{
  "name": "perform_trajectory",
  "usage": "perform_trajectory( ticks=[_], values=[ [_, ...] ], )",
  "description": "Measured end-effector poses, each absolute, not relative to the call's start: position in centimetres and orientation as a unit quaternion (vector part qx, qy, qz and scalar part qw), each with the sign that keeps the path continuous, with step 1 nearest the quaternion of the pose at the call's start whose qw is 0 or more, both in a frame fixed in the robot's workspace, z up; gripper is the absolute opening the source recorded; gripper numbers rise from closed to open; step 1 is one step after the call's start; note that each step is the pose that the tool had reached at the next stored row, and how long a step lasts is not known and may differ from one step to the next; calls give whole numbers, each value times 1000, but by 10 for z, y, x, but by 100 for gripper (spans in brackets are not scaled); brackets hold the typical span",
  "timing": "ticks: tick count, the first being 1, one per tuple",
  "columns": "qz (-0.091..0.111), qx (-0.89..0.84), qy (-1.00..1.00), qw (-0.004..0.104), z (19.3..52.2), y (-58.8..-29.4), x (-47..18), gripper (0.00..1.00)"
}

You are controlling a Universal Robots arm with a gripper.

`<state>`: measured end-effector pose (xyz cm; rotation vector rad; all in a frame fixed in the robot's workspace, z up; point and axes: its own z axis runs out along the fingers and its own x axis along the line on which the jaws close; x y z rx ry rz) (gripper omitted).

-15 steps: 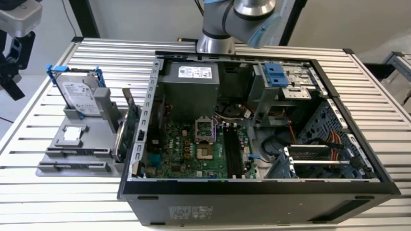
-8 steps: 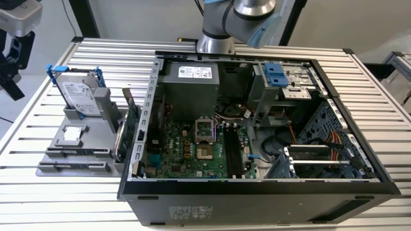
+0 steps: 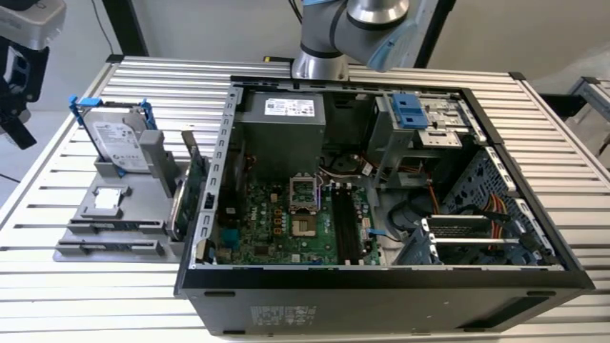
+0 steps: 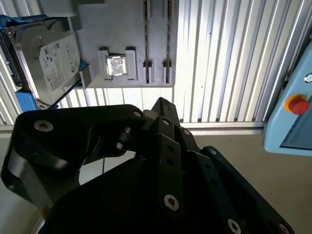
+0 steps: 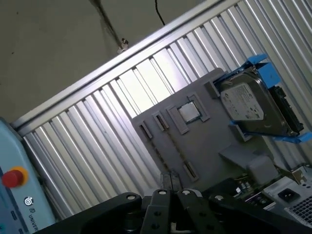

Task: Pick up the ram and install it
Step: 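Pick up the ram and move it above insertion slot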

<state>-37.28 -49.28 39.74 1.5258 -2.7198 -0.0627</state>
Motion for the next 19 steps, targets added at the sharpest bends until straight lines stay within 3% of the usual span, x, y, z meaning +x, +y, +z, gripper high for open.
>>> perform_trajectory(
  ticks=[19],
  values=[
    [-18,597,-802,14,397,-492,-373,0]
  ],
)
